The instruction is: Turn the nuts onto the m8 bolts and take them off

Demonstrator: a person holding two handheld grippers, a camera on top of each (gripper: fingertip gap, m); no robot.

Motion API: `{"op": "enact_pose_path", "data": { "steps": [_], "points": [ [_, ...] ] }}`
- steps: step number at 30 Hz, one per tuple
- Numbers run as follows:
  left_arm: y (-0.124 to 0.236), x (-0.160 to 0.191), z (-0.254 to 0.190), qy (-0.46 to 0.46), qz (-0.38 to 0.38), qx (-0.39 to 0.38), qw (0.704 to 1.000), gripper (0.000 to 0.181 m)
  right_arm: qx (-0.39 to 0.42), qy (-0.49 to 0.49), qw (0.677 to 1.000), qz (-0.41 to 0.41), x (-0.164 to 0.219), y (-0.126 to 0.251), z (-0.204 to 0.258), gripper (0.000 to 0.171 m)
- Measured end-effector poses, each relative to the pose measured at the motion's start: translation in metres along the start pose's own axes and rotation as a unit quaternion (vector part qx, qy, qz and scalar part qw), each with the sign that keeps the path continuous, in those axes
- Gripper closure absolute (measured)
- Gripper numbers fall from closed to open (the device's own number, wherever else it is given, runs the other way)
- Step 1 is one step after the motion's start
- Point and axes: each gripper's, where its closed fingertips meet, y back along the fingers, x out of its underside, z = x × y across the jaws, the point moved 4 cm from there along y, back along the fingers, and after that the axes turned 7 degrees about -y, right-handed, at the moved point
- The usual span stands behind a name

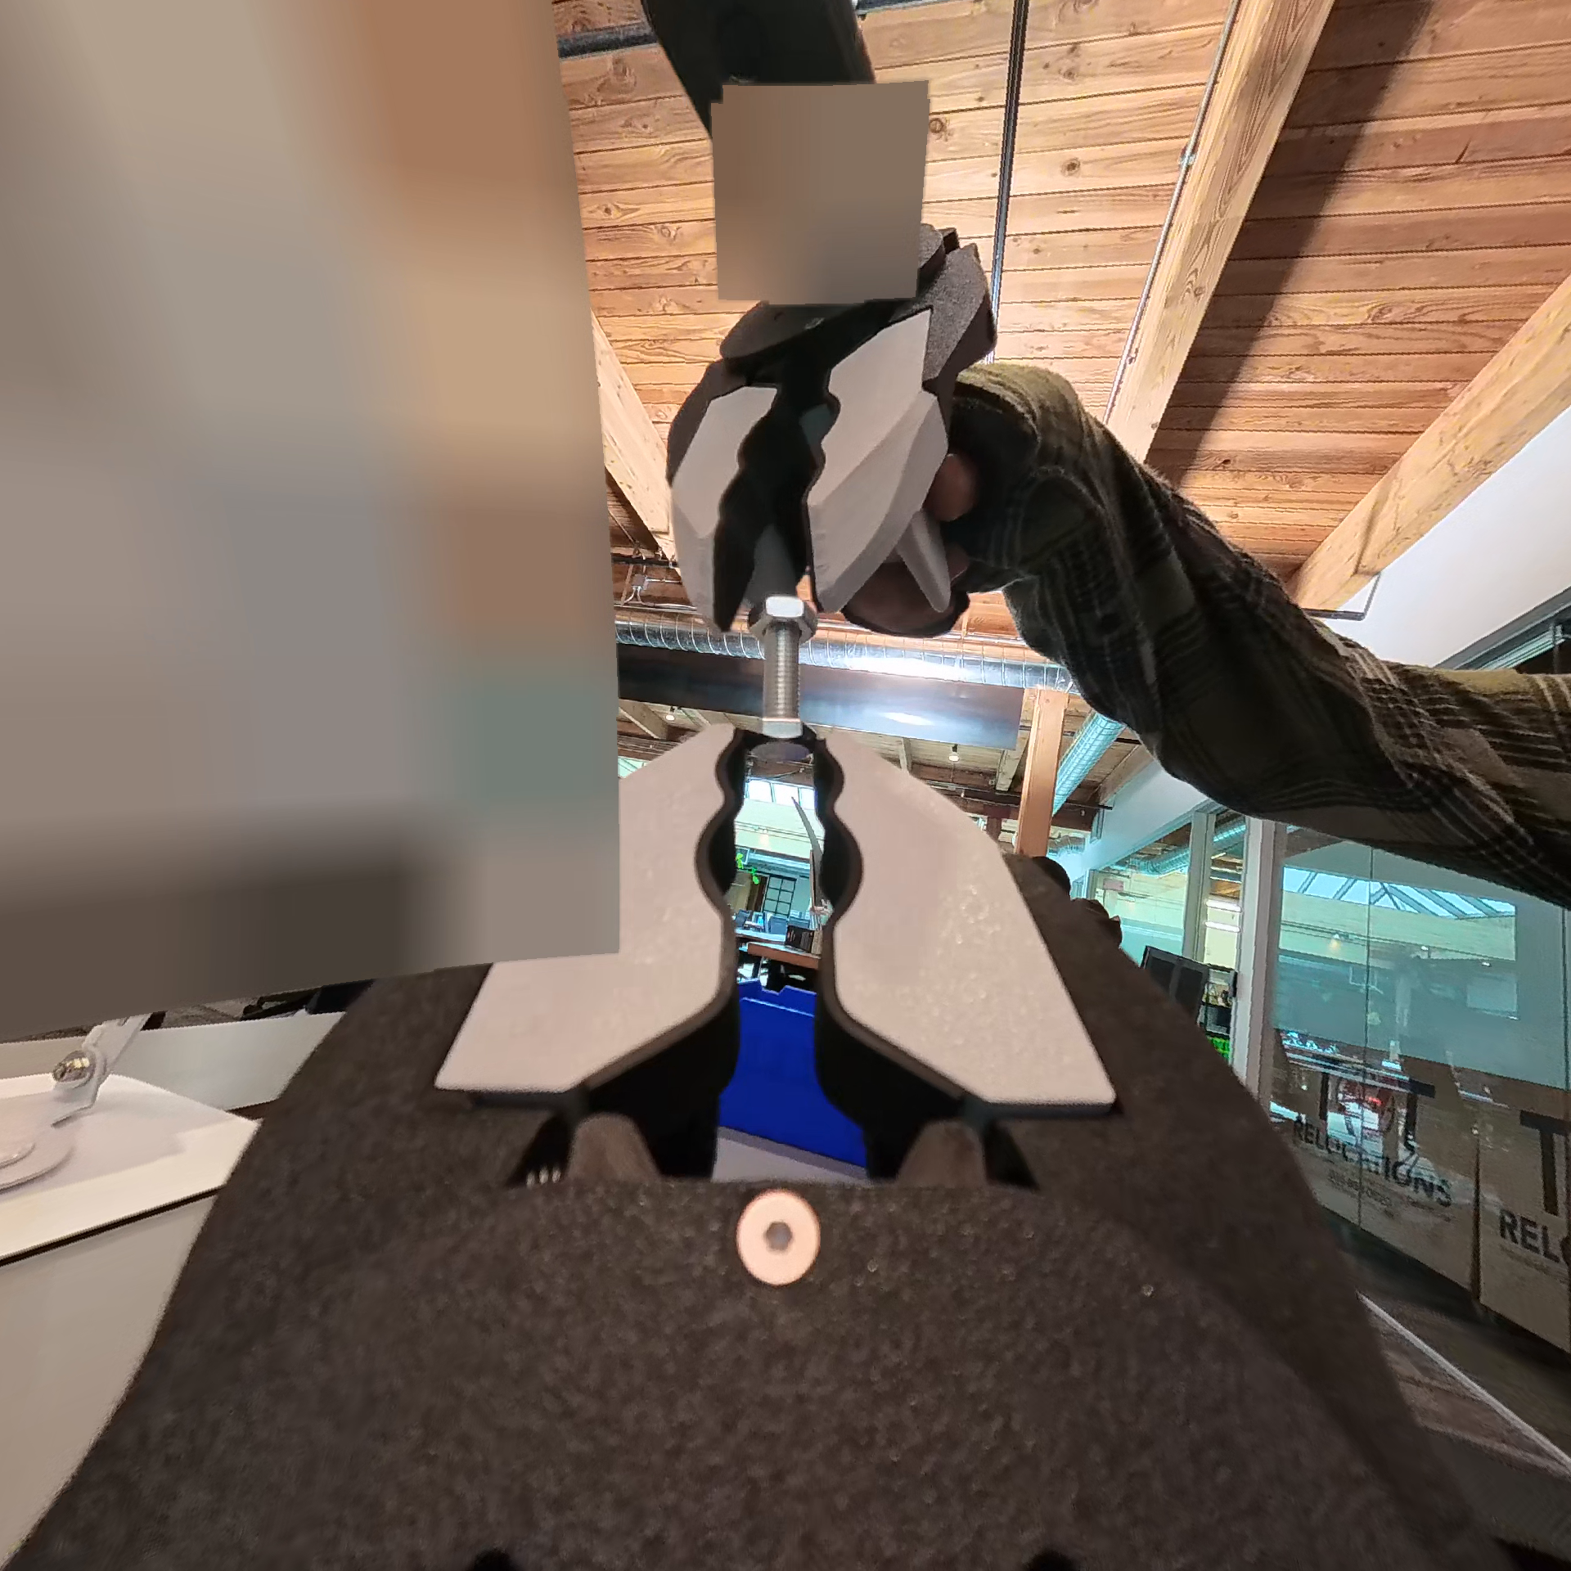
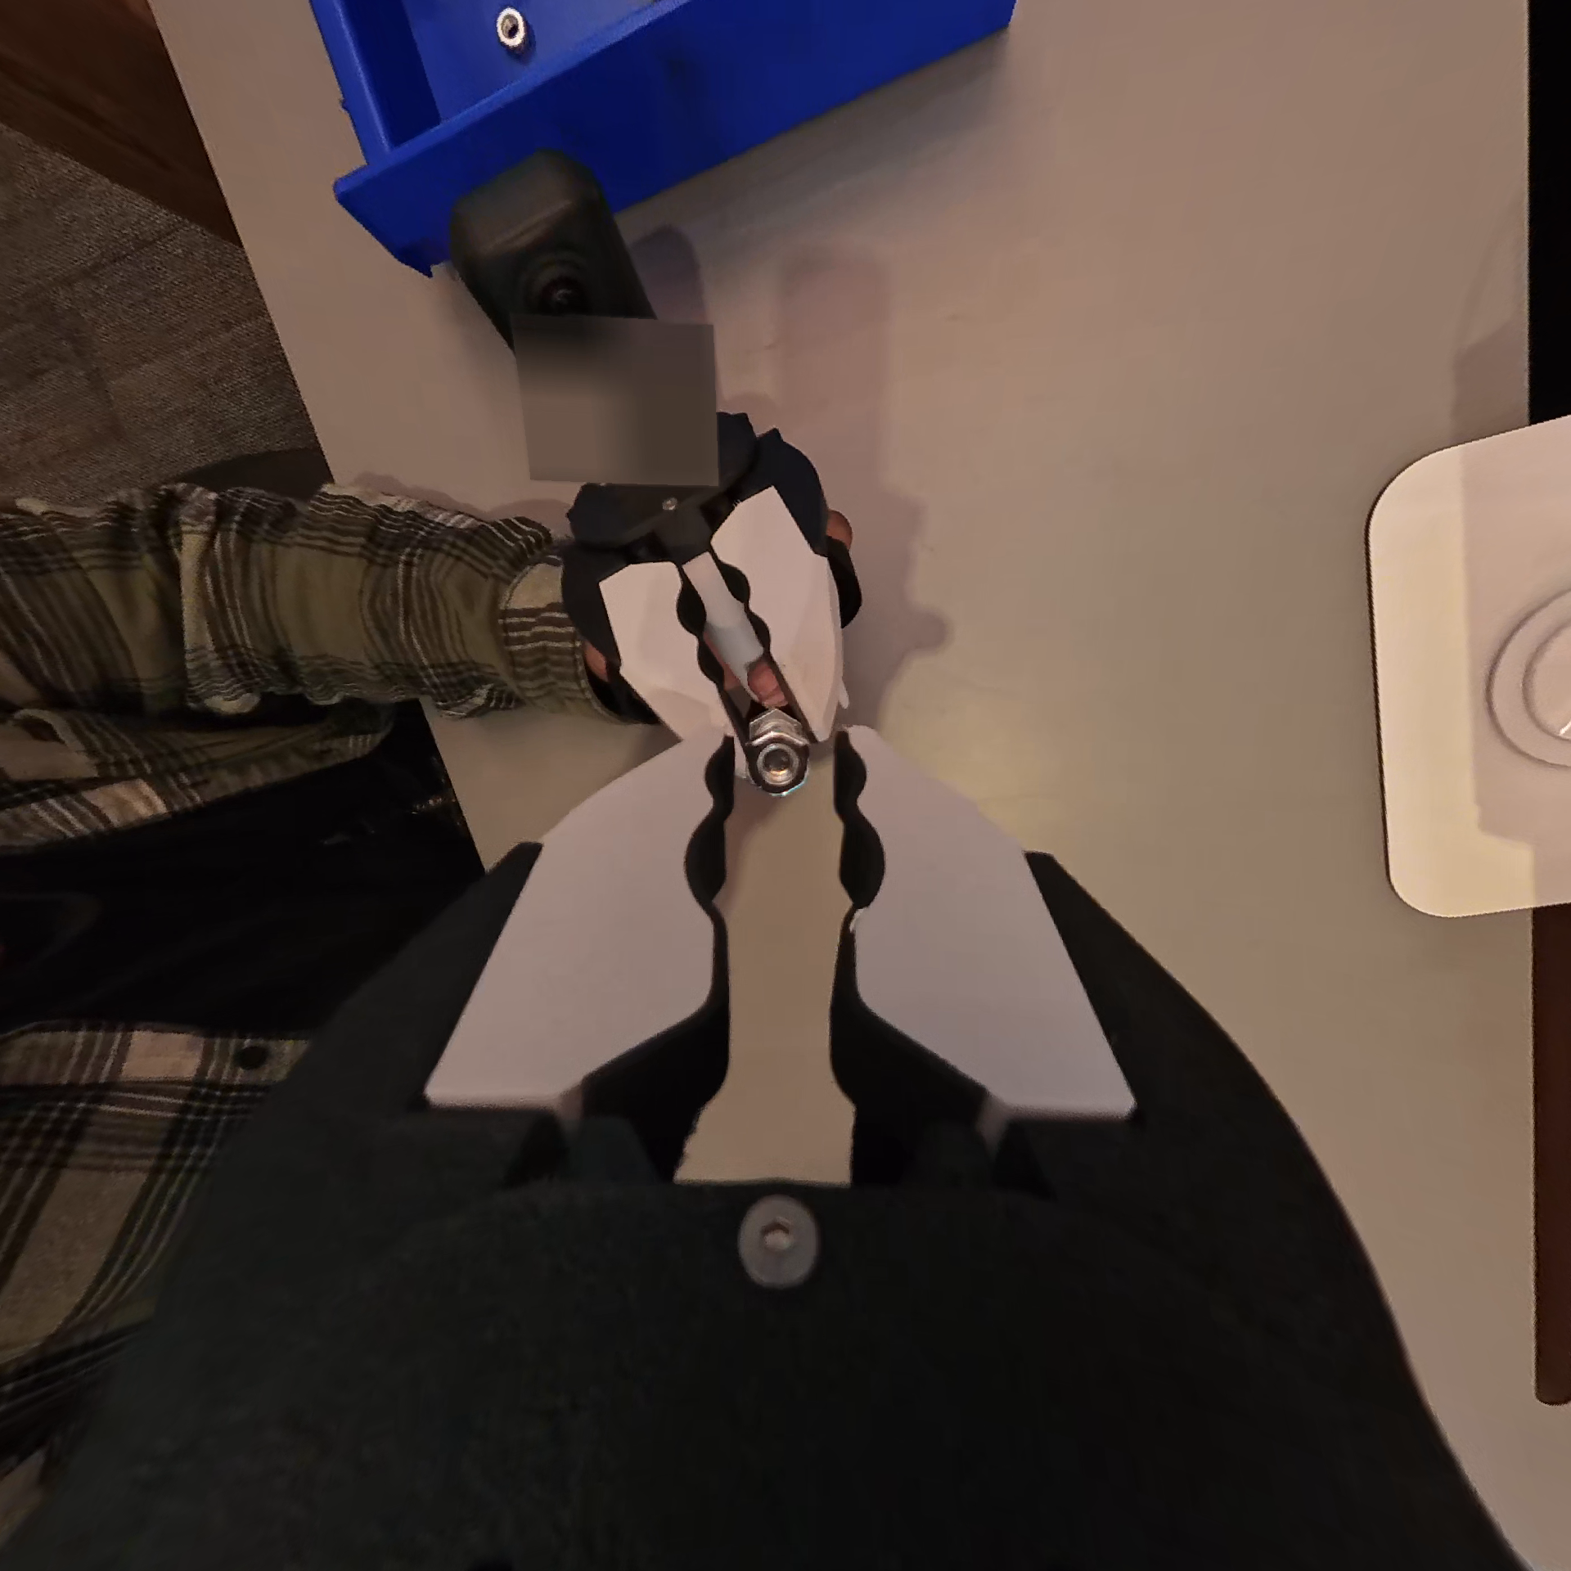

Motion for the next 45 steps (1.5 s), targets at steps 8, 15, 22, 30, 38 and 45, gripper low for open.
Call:
{"op": "enact_pose_path", "data": {
  "steps": [8,15,22,30,38,45],
  "points": [
    [-0.002,0.000,-0.003,-0.003,0.007,0.014,1.000,0.167,0.011,0.088,0.996,-0.016,-0.005,0.013,0.001,0.132],
    [-0.003,0.000,-0.008,0.006,0.011,0.037,0.999,0.167,0.027,0.318,0.948,0.001,0.006,0.042,0.010,0.117],
    [-0.004,0.001,-0.010,0.016,0.012,0.056,0.998,0.167,0.021,0.398,0.915,0.055,0.014,0.025,0.017,0.131],
    [-0.005,0.002,-0.013,0.020,0.015,0.067,0.997,0.167,0.010,0.410,0.909,0.072,0.014,0.014,0.021,0.141],
    [-0.006,0.003,-0.014,0.019,0.020,0.072,0.997,0.167,0.010,0.398,0.912,0.098,0.018,0.007,0.017,0.147],
    [-0.006,0.004,-0.013,0.018,0.022,0.067,0.997,0.167,0.009,0.383,0.917,0.107,0.019,0.002,0.014,0.157]
  ]
}}
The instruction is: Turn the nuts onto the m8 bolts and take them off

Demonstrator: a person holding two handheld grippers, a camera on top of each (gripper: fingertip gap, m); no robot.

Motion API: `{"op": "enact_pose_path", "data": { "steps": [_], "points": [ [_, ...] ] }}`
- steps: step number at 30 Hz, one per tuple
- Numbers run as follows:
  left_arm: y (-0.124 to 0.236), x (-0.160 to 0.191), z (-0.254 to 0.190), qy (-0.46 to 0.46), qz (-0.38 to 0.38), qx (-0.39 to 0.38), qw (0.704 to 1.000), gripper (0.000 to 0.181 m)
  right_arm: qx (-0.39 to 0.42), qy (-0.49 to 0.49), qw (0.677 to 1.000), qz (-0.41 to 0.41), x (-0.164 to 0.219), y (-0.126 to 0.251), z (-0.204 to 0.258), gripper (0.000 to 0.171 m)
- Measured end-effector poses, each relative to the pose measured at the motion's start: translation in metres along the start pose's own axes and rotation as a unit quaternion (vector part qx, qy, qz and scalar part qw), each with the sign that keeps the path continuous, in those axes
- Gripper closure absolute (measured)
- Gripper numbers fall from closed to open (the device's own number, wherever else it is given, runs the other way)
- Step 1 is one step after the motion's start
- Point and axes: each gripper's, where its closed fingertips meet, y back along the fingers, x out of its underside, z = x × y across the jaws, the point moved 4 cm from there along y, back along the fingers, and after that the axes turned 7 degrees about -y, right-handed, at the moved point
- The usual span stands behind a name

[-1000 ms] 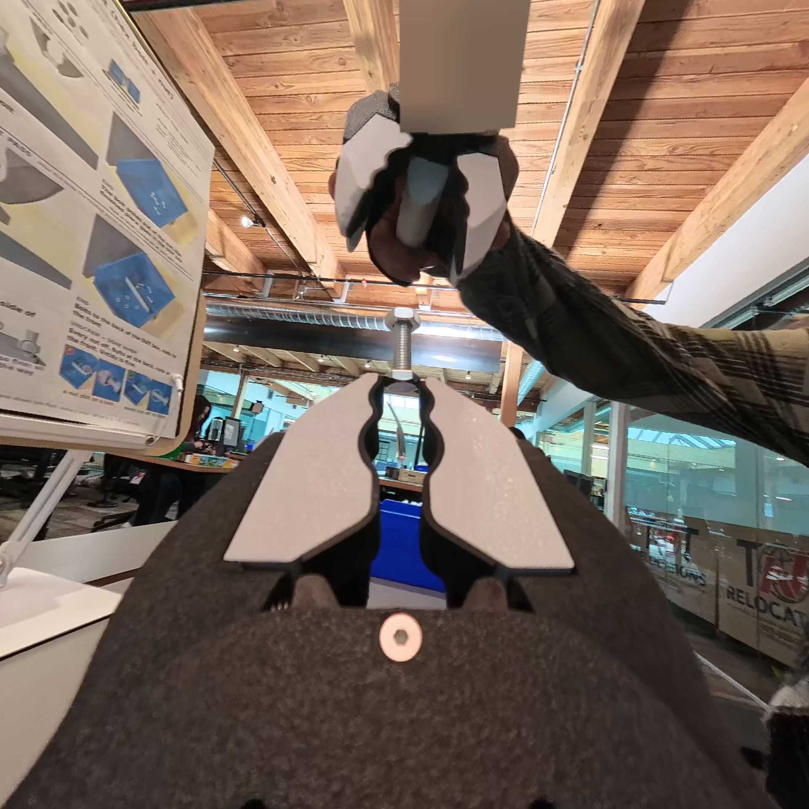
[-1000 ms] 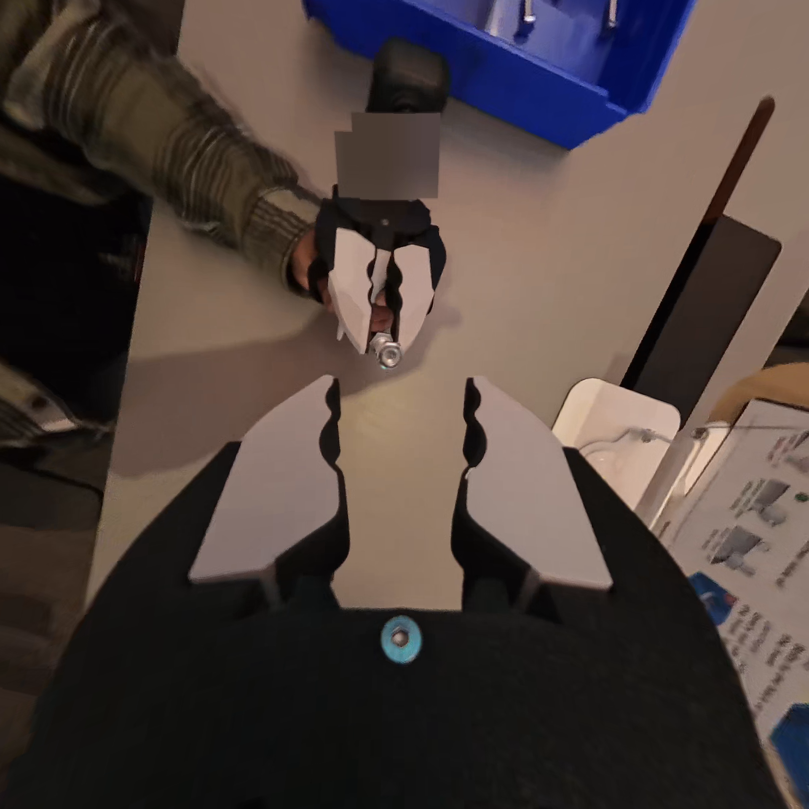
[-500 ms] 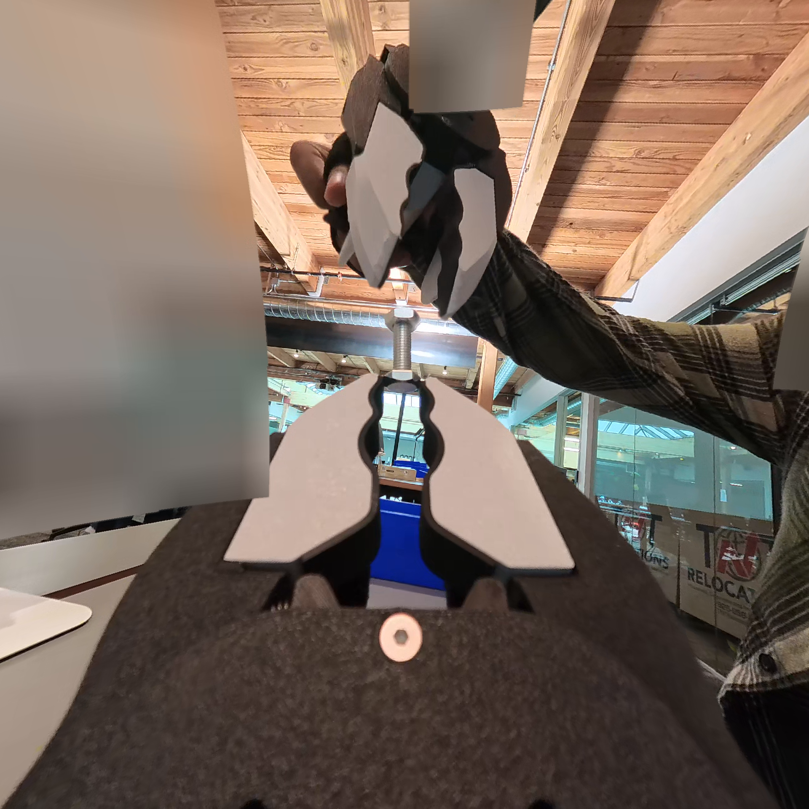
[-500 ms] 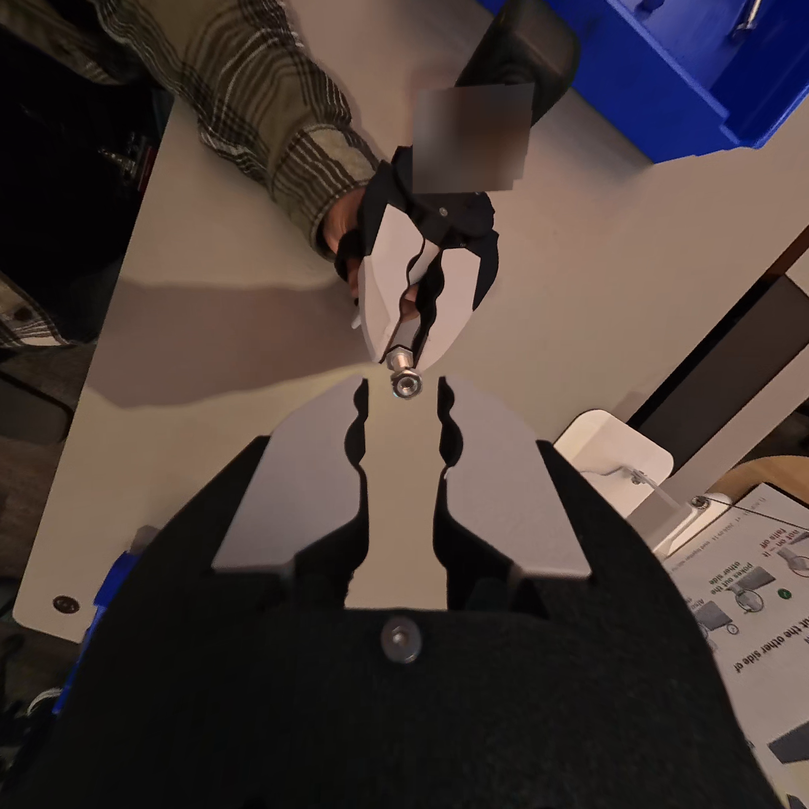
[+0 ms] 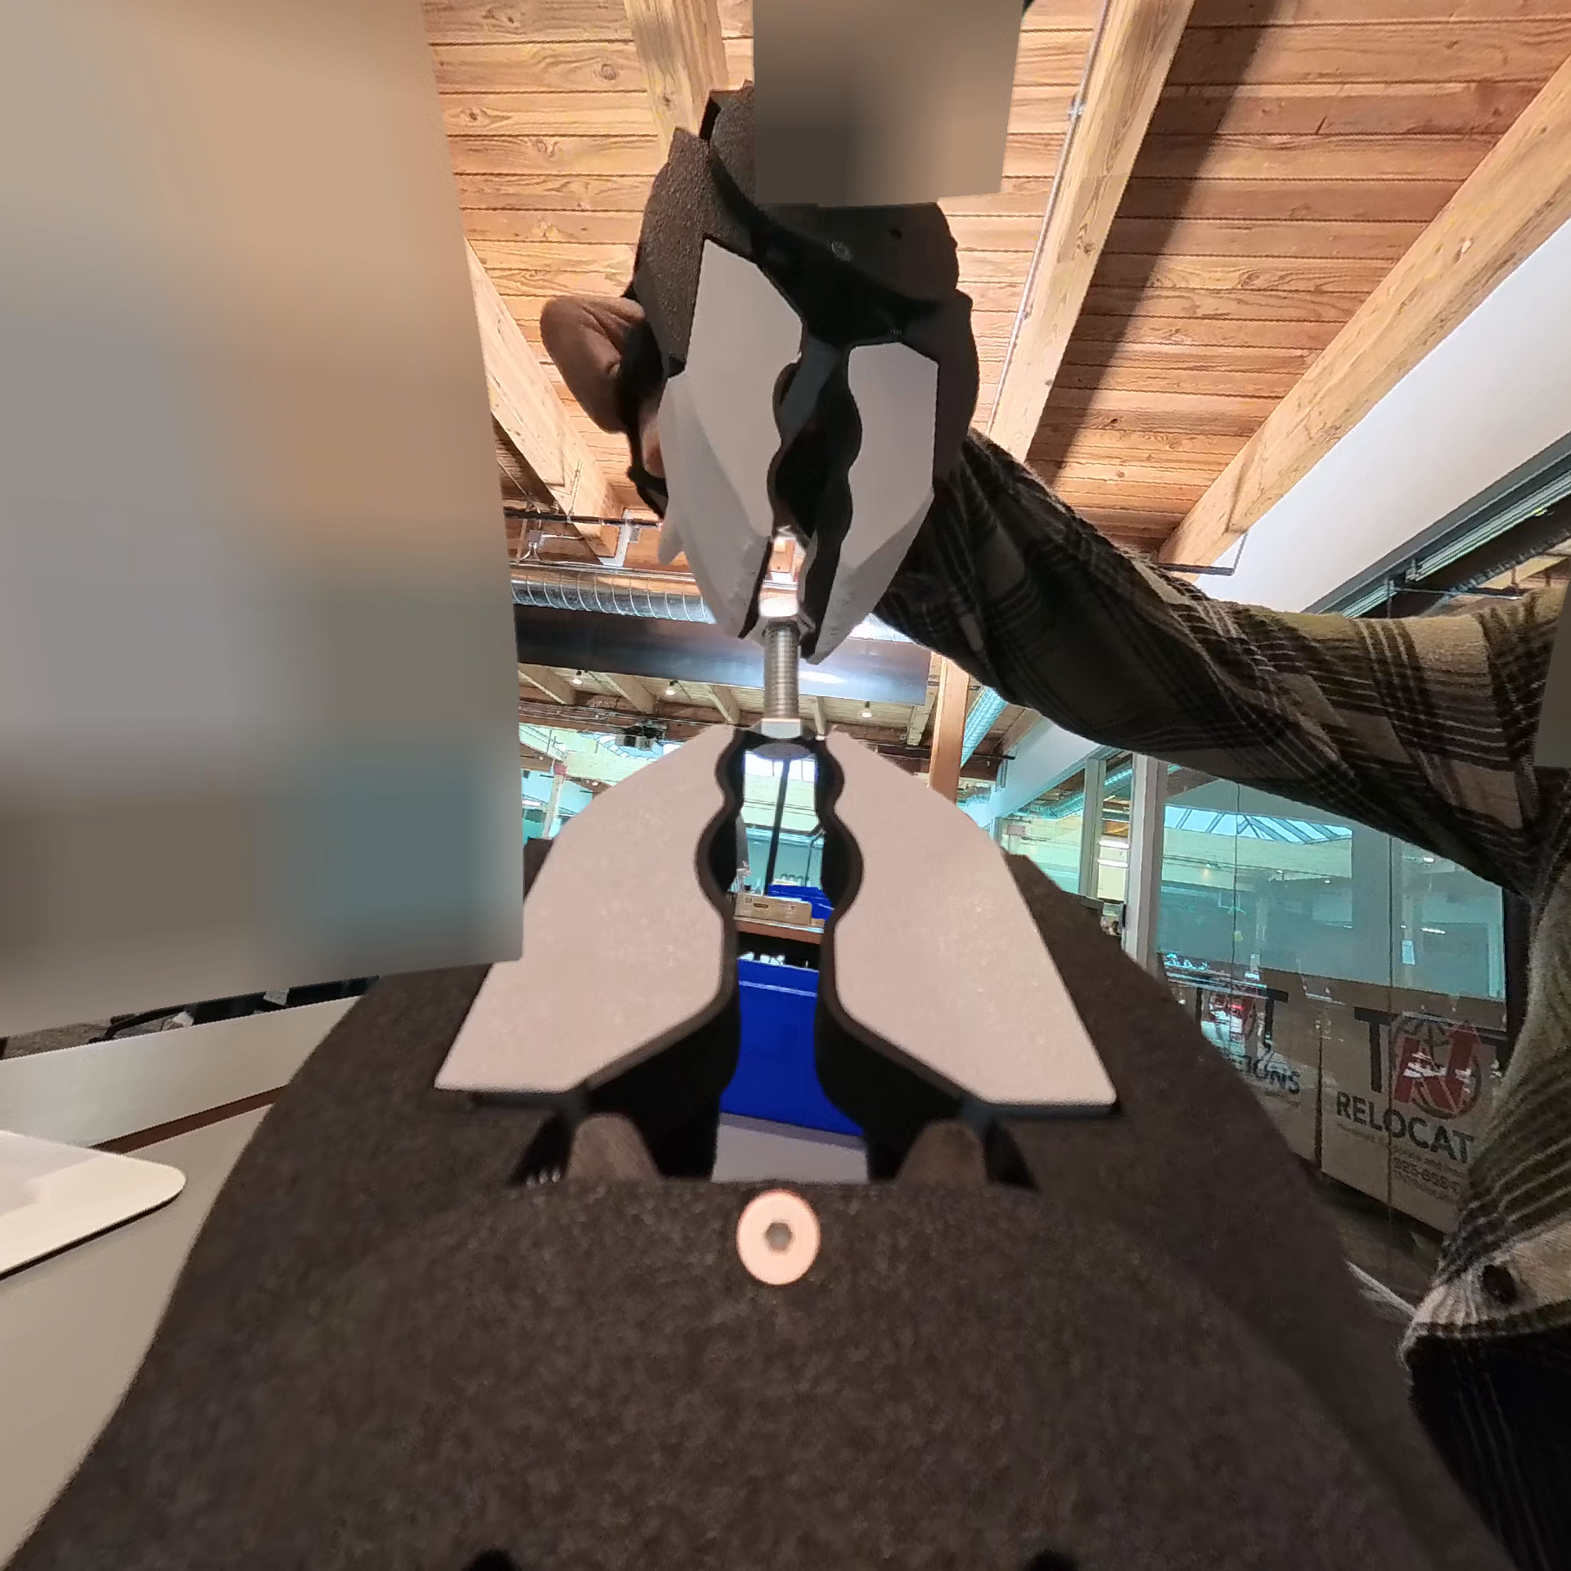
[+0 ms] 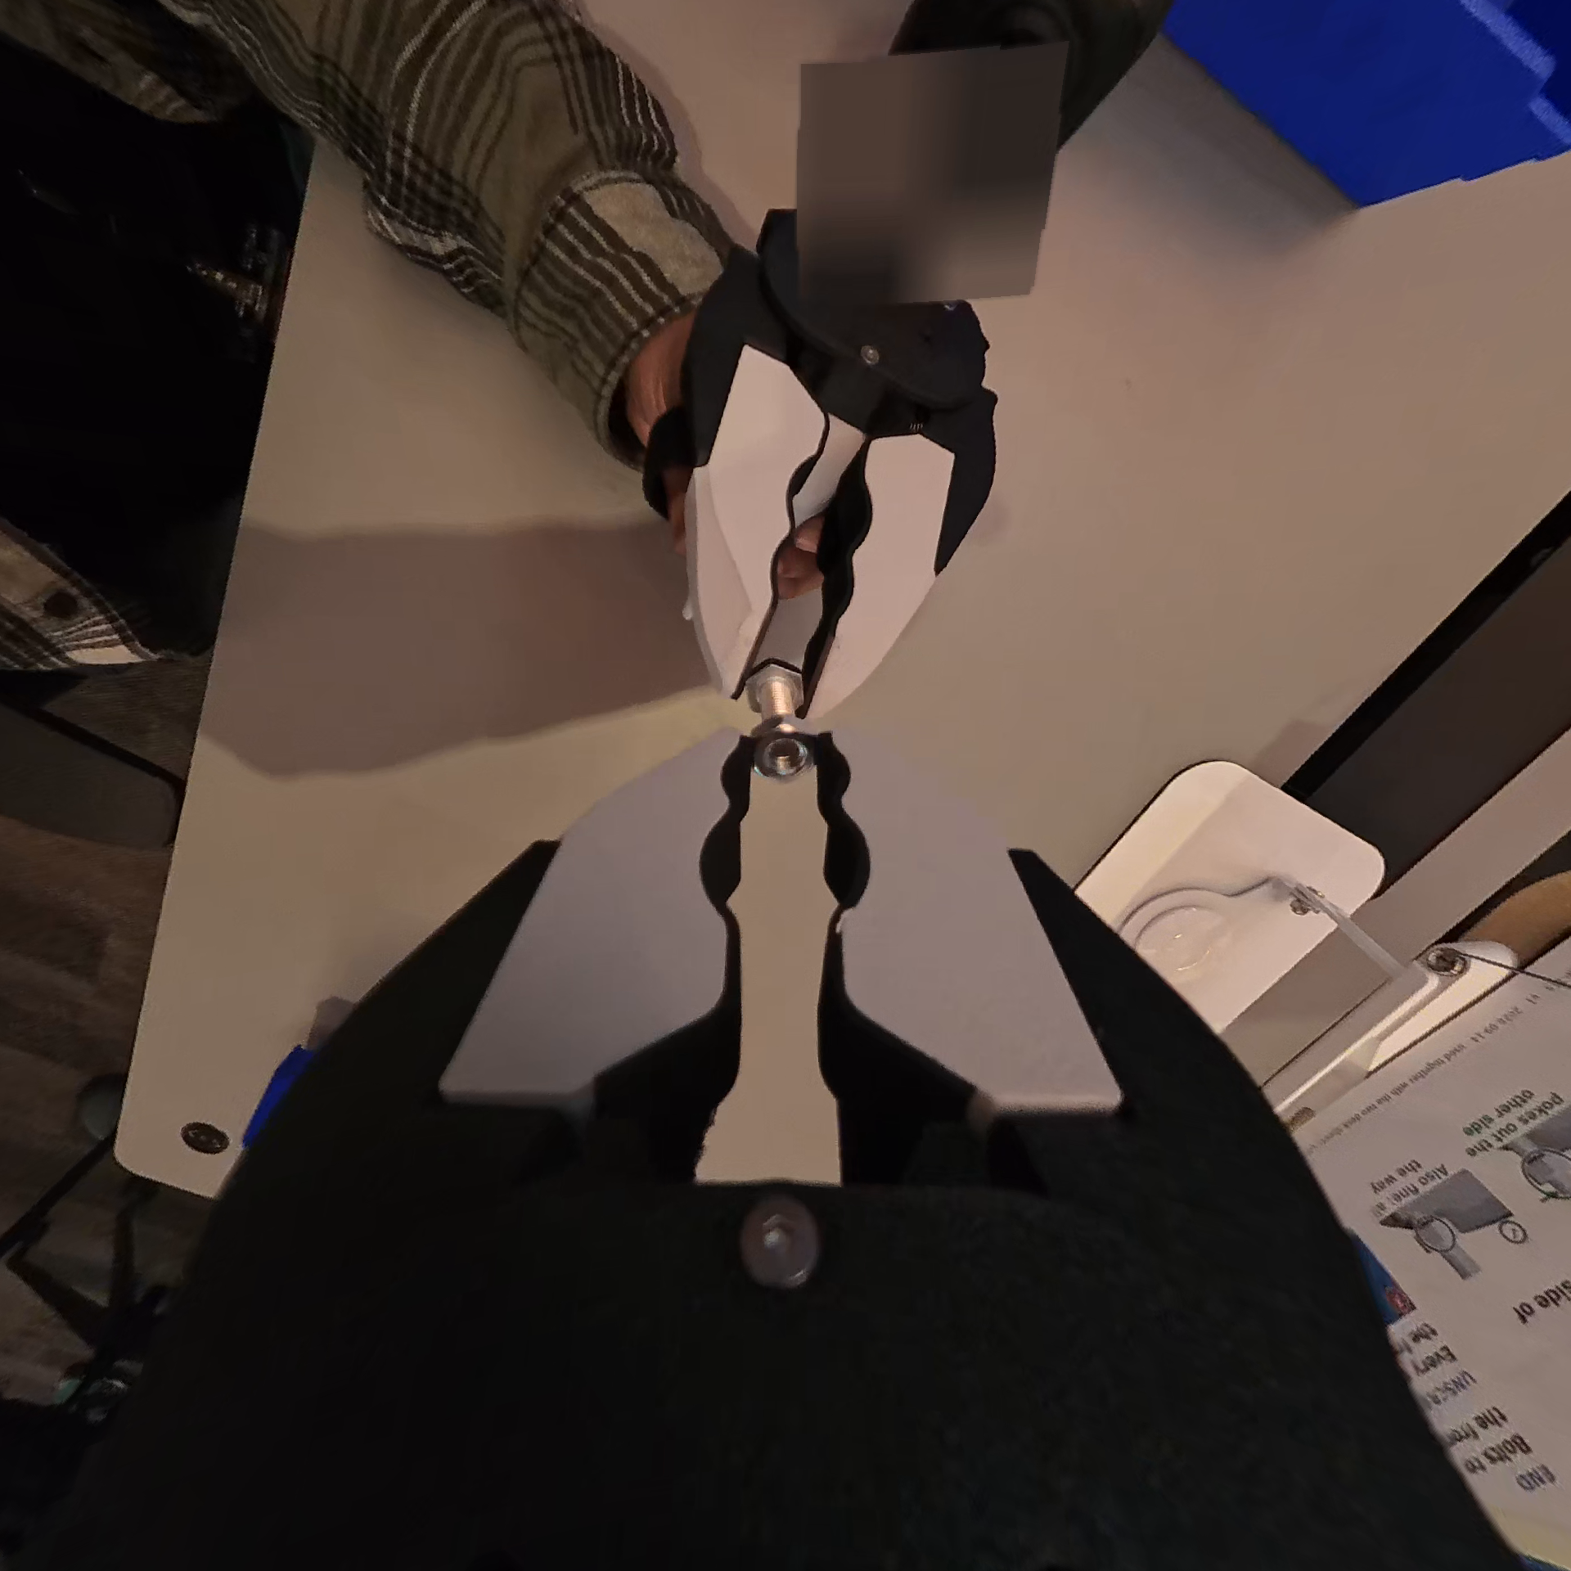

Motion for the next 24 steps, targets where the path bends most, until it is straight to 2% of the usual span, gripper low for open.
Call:
{"op": "enact_pose_path", "data": {
  "steps": [7,14,17,24],
  "points": [
    [0.0013,-0.0015,0.0022,-0.026,0.007,-0.026,0.999,0.167,-0.005,-0.087,0.996,0.001,-0.0008,-0.0004,-0.0041,0.157],
    [0.0018,0.0002,0.0037,-0.041,0.016,-0.046,0.998,0.167,-0.006,-0.178,0.983,0.041,-0.0007,-0.0025,-0.0067,0.157],
    [0.0018,-0.0011,0.0031,-0.039,0.013,-0.044,0.998,0.167,-0.009,-0.183,0.982,0.041,-0.0017,-0.0022,-0.0064,0.156],
    [0.0008,-0.0021,0.0013,-0.030,0.006,-0.032,0.999,0.167,-0.006,-0.167,0.985,0.035,-0.0012,-0.0004,-0.0065,0.140]
  ]
}}
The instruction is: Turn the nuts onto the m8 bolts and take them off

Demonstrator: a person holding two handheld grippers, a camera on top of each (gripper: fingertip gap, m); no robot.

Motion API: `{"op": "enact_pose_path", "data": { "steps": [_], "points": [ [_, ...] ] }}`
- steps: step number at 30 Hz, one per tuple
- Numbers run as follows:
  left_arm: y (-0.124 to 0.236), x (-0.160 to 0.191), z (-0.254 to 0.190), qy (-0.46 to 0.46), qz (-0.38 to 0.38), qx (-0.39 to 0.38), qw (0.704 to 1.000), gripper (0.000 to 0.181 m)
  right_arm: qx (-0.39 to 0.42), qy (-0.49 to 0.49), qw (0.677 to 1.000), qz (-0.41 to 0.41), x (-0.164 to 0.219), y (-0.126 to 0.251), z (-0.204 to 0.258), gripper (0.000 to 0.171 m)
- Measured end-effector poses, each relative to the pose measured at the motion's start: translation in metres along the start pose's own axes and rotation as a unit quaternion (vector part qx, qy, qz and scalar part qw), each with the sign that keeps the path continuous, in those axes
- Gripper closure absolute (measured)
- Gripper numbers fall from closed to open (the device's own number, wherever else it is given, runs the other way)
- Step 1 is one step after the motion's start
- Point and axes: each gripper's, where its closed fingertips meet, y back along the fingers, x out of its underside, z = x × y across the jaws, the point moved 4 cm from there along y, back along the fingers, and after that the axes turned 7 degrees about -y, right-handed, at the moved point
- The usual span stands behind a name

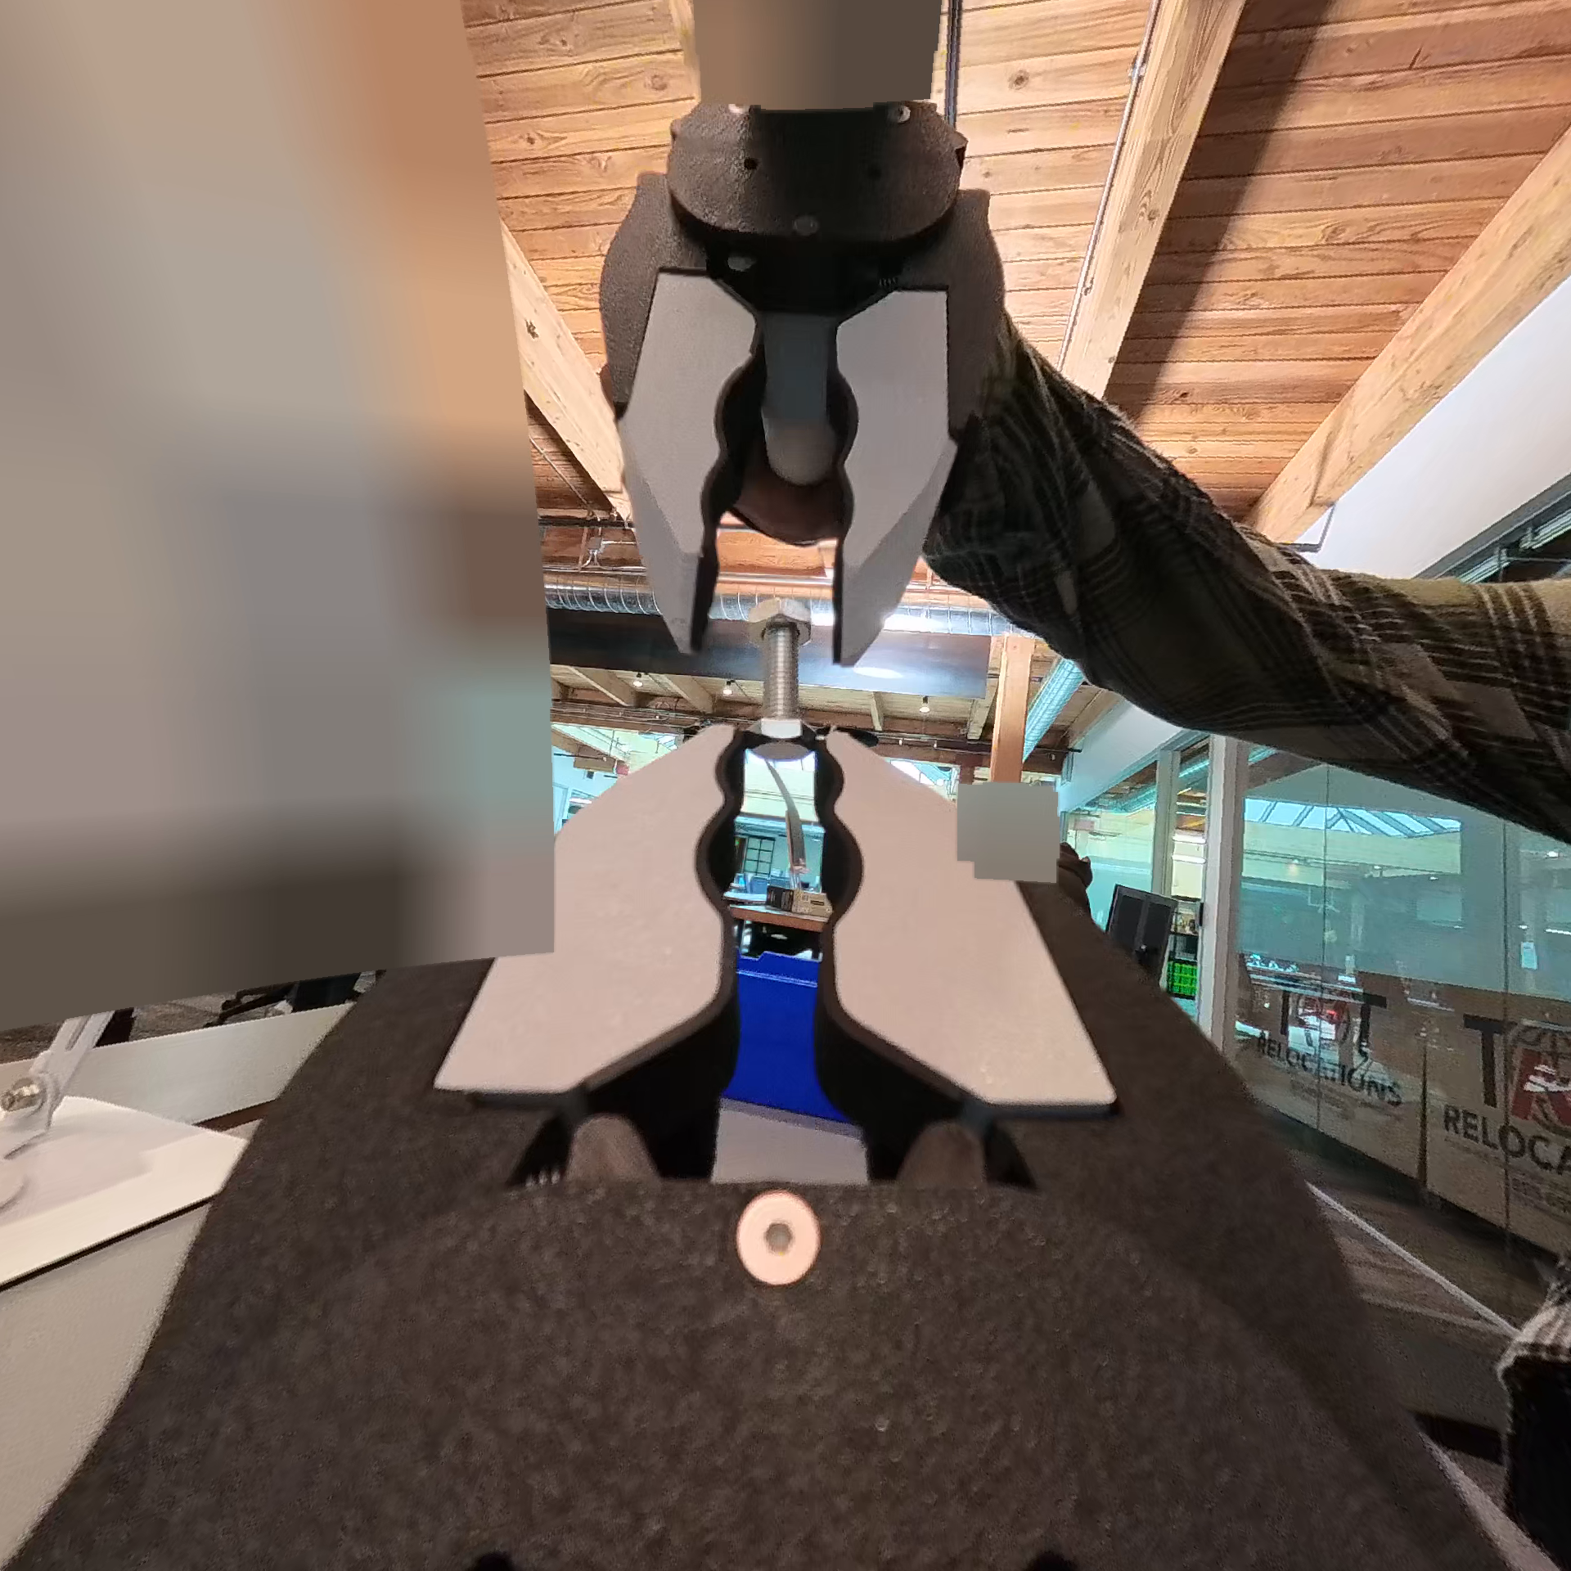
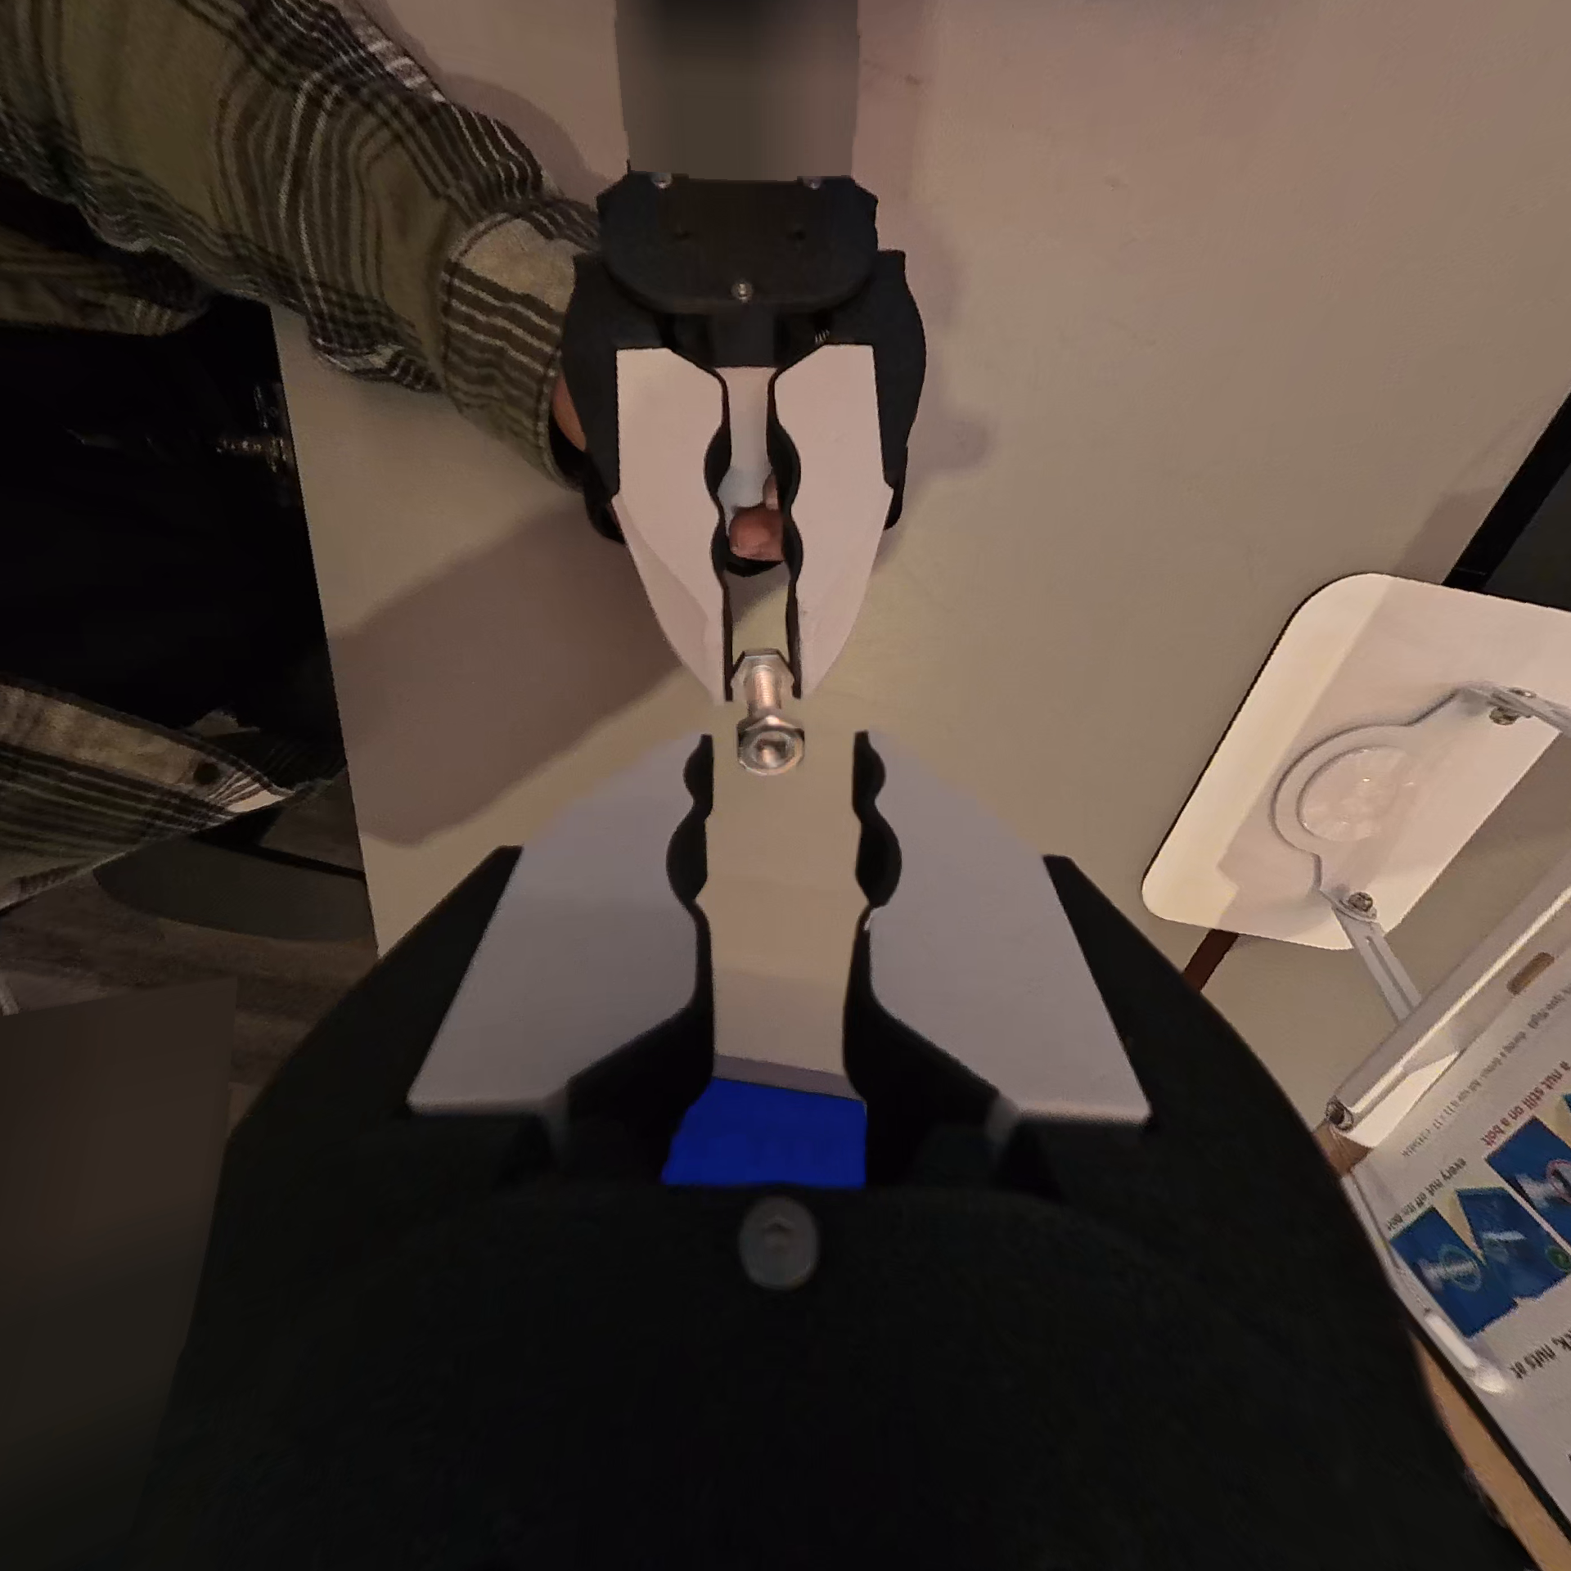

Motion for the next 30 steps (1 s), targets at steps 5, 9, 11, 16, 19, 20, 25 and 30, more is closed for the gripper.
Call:
{"op": "enact_pose_path", "data": {
  "steps": [5,9,11,16,19,20,25,30],
  "points": [
    [0.000,0.000,-0.001,0.013,-0.002,0.016,1.000,0.167,0.012,0.047,0.997,-0.063,-0.001,0.021,0.000,0.128],
    [-0.001,0.001,-0.003,0.019,0.001,0.027,0.999,0.167,0.019,0.122,0.979,-0.164,0.000,0.040,0.002,0.122],
    [-0.001,0.002,-0.003,0.026,-0.001,0.032,0.999,0.167,0.034,0.155,0.972,-0.172,0.005,0.039,0.002,0.106],
    [-0.001,0.002,-0.003,0.034,-0.003,0.041,0.999,0.167,0.032,0.189,0.968,-0.165,0.009,0.029,0.005,0.107],
    [0.000,0.001,-0.004,0.041,-0.006,0.048,0.998,0.167,0.034,0.200,0.966,-0.160,0.007,0.024,0.004,0.116],
    [0.000,0.001,-0.004,0.043,-0.008,0.050,0.998,0.167,0.035,0.204,0.965,-0.161,0.006,0.022,0.004,0.119],
    [-0.001,0.001,-0.005,0.045,-0.005,0.058,0.997,0.167,0.030,0.219,0.964,-0.149,0.006,0.016,0.007,0.133],
    [-0.002,0.002,-0.006,0.046,-0.002,0.062,0.997,0.167,0.015,0.226,0.965,-0.134,0.005,0.012,0.011,0.141]
  ]
}}
